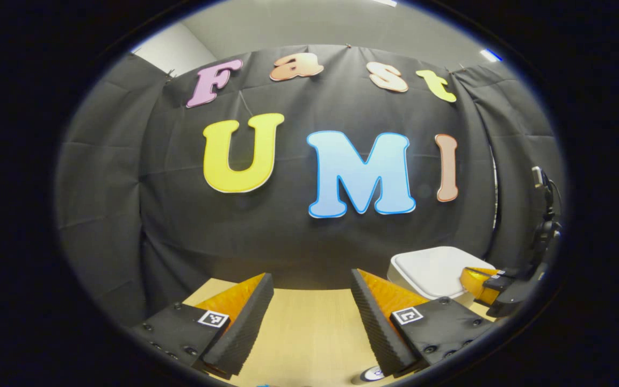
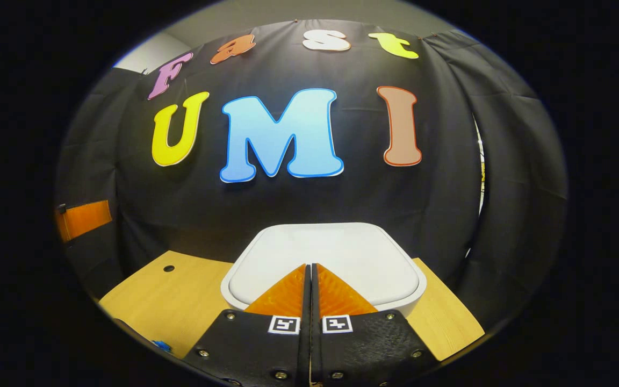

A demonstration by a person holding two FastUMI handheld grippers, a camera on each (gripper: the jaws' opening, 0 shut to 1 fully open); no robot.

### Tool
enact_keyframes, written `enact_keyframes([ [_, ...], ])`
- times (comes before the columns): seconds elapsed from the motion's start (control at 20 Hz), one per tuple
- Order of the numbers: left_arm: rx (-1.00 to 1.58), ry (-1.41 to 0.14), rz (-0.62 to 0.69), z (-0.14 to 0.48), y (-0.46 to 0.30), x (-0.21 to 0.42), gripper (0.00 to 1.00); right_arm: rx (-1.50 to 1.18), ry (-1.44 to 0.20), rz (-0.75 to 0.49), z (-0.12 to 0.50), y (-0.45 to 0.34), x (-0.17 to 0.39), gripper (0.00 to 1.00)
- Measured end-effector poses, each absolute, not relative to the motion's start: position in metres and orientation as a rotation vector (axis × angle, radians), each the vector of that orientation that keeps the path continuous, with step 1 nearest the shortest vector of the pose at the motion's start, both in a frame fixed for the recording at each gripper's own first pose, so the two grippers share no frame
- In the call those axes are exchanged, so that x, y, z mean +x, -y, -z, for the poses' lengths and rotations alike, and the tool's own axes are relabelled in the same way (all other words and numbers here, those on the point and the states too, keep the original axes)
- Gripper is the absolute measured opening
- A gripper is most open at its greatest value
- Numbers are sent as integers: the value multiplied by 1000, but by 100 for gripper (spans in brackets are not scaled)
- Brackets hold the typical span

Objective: Press the lid of the desktop garbage bin to open it, pick up the crumpled paper on the desktop and throw it into the bin, then pick up the pop can on the desktop and drop it into the bin, and finally close the garbage bin lid.

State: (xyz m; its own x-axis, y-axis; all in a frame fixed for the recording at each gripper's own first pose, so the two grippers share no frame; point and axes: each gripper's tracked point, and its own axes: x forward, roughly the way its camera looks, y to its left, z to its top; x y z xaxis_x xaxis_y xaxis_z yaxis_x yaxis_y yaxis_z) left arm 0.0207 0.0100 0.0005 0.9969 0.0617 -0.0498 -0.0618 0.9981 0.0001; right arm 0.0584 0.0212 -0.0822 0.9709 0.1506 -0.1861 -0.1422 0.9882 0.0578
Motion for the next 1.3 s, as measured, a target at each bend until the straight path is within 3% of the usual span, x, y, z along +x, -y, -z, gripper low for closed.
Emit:
enact_keyframes([
  [0.4, 23, -41, -64, -6, -12, 15, 96, 32, -174, -135, 69, -19, 55, 1],
  [0.85, 10, -30, -63, -9, -15, 5, 96, 10, 8, -118, -4, -16, 38, 0],
  [1.3, 15, -33, -73, -4, -25, -1, 95, 14, -1, -121, -2, -20, 29, 1],
])
